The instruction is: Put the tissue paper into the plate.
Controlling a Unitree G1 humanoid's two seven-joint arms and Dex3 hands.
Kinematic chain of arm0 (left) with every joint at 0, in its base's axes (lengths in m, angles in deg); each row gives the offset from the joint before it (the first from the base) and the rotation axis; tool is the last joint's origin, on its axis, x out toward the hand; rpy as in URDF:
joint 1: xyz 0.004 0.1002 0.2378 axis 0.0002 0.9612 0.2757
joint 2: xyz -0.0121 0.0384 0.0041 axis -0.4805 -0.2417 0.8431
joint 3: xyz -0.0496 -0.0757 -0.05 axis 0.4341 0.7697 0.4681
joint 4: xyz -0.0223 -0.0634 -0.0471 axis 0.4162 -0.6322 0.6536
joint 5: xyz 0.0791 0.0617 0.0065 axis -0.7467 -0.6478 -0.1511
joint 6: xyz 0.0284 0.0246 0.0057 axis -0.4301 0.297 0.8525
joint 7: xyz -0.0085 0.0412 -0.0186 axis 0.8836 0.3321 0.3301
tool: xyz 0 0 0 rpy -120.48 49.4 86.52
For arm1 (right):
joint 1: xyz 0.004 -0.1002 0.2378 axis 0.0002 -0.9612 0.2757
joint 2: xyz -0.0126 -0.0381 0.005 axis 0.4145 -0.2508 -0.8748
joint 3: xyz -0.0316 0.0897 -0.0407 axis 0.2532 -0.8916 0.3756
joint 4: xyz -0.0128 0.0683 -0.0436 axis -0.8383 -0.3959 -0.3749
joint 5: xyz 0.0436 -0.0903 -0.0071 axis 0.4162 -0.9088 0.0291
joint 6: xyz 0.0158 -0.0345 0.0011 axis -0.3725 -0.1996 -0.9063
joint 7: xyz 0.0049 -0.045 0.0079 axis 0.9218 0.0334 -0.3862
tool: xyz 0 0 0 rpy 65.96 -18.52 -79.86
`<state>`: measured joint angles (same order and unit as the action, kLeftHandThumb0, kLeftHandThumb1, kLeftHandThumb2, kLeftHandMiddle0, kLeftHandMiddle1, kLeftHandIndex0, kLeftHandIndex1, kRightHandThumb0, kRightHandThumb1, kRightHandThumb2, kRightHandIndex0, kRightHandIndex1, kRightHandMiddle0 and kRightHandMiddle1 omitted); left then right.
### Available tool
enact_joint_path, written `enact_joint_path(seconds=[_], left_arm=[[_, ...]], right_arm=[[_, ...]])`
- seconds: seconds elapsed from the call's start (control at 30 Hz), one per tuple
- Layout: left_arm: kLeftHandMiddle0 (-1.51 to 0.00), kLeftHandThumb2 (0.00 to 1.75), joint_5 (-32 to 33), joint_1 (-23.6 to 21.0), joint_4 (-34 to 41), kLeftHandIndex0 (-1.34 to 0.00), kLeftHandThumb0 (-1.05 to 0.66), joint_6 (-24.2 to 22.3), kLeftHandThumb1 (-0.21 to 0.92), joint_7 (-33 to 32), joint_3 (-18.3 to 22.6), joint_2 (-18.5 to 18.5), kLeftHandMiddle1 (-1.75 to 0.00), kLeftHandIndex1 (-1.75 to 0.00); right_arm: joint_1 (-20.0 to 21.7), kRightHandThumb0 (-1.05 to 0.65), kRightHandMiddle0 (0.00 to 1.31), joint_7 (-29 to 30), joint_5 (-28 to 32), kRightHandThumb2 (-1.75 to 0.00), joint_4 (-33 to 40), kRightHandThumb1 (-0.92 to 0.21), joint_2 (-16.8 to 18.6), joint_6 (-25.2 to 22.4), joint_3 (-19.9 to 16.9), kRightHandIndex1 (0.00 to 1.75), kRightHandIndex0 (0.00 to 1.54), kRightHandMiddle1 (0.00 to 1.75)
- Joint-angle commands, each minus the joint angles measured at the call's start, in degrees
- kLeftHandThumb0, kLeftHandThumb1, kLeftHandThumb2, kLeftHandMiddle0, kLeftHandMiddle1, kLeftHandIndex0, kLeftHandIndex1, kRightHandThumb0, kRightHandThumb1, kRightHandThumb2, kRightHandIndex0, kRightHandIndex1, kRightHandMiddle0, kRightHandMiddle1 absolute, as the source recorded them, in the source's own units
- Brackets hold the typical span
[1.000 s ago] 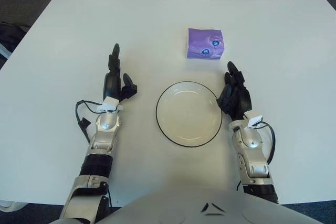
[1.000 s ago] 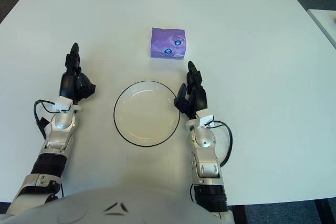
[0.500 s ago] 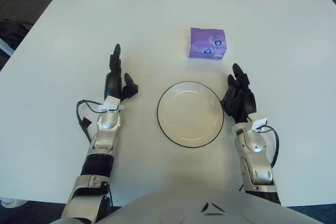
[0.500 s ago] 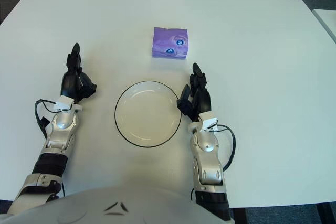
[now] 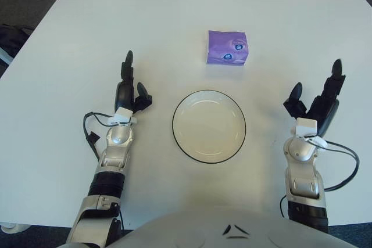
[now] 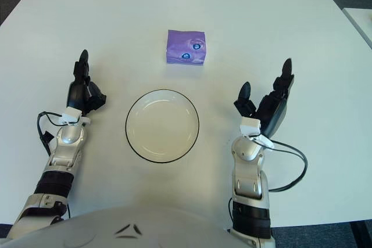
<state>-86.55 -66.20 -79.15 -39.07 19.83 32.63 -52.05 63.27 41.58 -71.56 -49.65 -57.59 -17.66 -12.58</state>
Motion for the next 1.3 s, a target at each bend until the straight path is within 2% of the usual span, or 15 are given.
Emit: enact_joint_path(seconds=[0.0, 0.07, 0.17, 0.3, 0.43, 0.57, 0.63, 0.7, 0.77, 0.83, 0.9, 0.93, 1.03, 1.17, 1.27], left_arm=[[-0.03, 1.20, -0.5, 6.1, -5.1, 0.00, -0.91, -0.3, 0.92, -0.2, -1.4, 2.4, 0.00, -0.17], [-0.03, 1.20, -0.6, 6.2, -4.9, 0.00, -0.91, -0.4, 0.92, -0.3, -1.4, 2.4, 0.00, -0.16], [-0.03, 1.20, -0.7, 6.4, -4.6, 0.00, -0.91, -0.6, 0.92, -0.3, -1.5, 2.4, 0.00, -0.16], [-0.03, 1.20, -0.6, 6.7, -4.3, 0.00, -0.90, -0.3, 0.92, -0.5, -1.5, 2.6, 0.00, -0.16], [-0.03, 1.20, -0.5, 6.9, -3.9, 0.00, -0.90, -0.5, 0.92, -0.3, -1.5, 2.6, 0.00, -0.16], [-0.03, 1.20, -0.3, 7.1, -3.7, 0.00, -0.90, -0.7, 0.92, -0.1, -1.5, 2.6, 0.00, -0.16], [-0.03, 1.20, -0.2, 7.1, -3.6, 0.00, -0.90, -0.8, 0.92, 0.0, -1.4, 2.6, 0.00, -0.16], [-0.03, 1.20, -0.1, 7.1, -3.5, 0.00, -0.89, -0.9, 0.92, 0.1, -1.4, 2.6, 0.00, -0.16], [-0.02, 1.20, 0.1, 7.1, -3.6, 0.00, -0.89, -0.9, 0.92, 0.1, -1.4, 2.7, 0.00, -0.16], [-0.02, 1.20, 0.0, 7.1, -3.7, 0.00, -0.88, -0.7, 0.92, -0.2, -1.4, 2.8, 0.00, -0.16], [-0.02, 1.20, 0.0, 7.0, -3.9, 0.00, -0.88, -0.6, 0.92, -0.2, -1.3, 2.8, 0.00, -0.16], [-0.02, 1.20, 0.0, 7.0, -4.0, 0.00, -0.88, -0.4, 0.92, -0.2, -1.3, 2.8, 0.00, -0.16], [-0.02, 1.21, 0.2, 6.9, -4.5, 0.00, -0.89, 0.1, 0.92, -0.1, -1.3, 2.8, 0.00, -0.16], [-0.02, 1.21, 0.4, 6.6, -4.8, 0.00, -0.89, 0.0, 0.92, 0.0, -1.1, 2.7, 0.00, -0.15], [-0.02, 1.21, 0.3, 6.4, -5.1, 0.00, -0.89, -0.4, 0.92, 0.1, -1.1, 2.6, 0.00, -0.16]], right_arm=[[7.0, -0.75, 0.00, -0.6, -1.1, -0.90, 0.9, -0.92, -2.5, -3.1, -2.4, 0.01, 0.06, 0.30], [11.2, -0.75, 0.00, -0.6, -1.2, -0.91, -0.3, -0.92, -3.7, -3.9, -2.8, 0.01, 0.06, 0.32], [15.1, -0.76, 0.00, 0.2, -1.4, -0.93, -2.2, -0.92, -4.6, -3.3, -2.6, 0.01, 0.07, 0.34], [21.3, -0.73, 0.00, -1.1, -2.3, -0.91, 0.2, -0.92, -8.0, -3.5, -3.3, 0.01, 0.09, 0.42], [28.6, -0.74, 0.00, -1.7, 0.7, -0.92, -7.0, -0.92, -13.2, 2.6, -4.7, 0.01, 0.08, 0.42], [31.2, -0.76, 0.00, -1.8, 2.6, -0.93, -10.5, -0.92, -14.8, 7.5, -4.3, 0.00, 0.07, 0.39], [31.9, -0.78, 0.00, -2.3, 1.5, -0.93, -10.4, -0.92, -14.9, 7.4, -3.0, 0.00, 0.06, 0.35], [30.9, -0.80, 0.00, -4.0, 0.0, -0.92, -7.5, -0.92, -14.4, 5.5, -1.6, 0.00, 0.06, 0.30], [31.0, -0.82, 0.00, -8.4, -1.6, -0.92, -1.8, -0.92, -14.3, 0.1, -0.4, 0.00, 0.05, 0.22], [34.7, -0.83, 0.00, -13.1, -1.7, -0.91, -2.1, -0.92, -17.2, -4.2, -0.6, 0.00, 0.04, 0.16], [36.2, -0.84, 0.00, -14.9, -1.8, -0.90, -2.5, -0.92, -18.2, -6.0, -0.7, 0.00, 0.04, 0.12], [38.3, -0.84, 0.00, -16.7, -1.2, -0.90, -4.4, -0.92, -18.9, -7.2, -0.4, 0.00, 0.04, 0.11], [48.1, -0.85, 0.00, -23.8, 2.6, -0.85, -13.7, -0.92, -21.1, -9.5, 1.5, 0.00, 0.01, 0.03], [50.3, -0.86, 0.00, -26.7, 4.1, -0.81, -16.7, -0.92, -22.1, -10.0, 2.2, 0.00, 0.01, 0.01], [52.7, -0.87, 0.00, -27.7, 4.3, -0.80, -22.0, -0.92, -22.3, -9.8, 3.5, 0.01, 0.01, 0.00]])
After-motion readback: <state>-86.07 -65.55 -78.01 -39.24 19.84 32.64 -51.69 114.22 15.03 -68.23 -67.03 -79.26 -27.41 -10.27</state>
